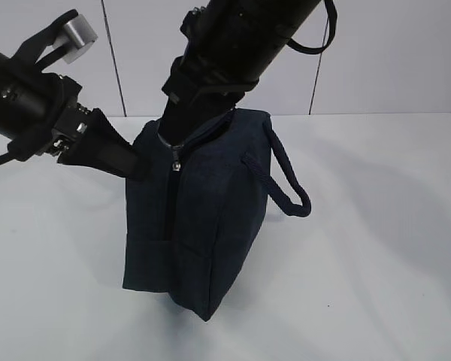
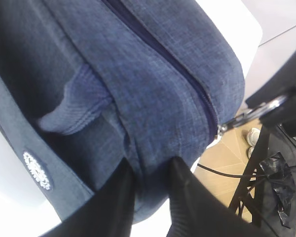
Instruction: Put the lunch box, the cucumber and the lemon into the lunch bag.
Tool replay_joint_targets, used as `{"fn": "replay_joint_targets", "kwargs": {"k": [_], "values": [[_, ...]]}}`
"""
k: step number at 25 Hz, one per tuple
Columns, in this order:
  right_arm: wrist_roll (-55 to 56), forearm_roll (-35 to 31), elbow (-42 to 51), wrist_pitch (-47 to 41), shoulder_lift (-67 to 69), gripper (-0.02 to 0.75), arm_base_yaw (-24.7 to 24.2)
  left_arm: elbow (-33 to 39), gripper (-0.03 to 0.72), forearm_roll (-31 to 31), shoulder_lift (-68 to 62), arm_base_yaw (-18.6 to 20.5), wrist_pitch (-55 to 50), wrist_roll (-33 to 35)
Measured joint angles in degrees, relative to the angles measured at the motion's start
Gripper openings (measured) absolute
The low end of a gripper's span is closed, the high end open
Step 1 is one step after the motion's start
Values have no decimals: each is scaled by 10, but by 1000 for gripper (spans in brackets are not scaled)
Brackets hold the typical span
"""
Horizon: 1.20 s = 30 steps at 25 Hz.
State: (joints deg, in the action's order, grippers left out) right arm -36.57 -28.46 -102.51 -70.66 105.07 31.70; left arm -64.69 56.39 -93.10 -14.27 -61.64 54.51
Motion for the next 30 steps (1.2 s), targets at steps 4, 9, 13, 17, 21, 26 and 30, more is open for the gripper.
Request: {"fn": "replay_joint_targets", "kwargs": {"k": [4,9,13,17,21,26,30], "values": [[0,0,0,0,0,8,0,0,77,0,0,0,0,0],[0,0,0,0,0,8,0,0,52,0,0,0,0,0],[0,3,0,0,0,8,0,0,50,0,0,0,0,0],[0,4,0,0,0,8,0,0,13,0,0,0,0,0],[0,10,-8,-2,0,8,0,0,-3,0,0,0,0,0],[0,15,-21,-5,0,8,0,0,-3,0,0,0,0,1],[0,15,-21,-6,0,8,0,0,-3,0,0,0,0,2]]}}
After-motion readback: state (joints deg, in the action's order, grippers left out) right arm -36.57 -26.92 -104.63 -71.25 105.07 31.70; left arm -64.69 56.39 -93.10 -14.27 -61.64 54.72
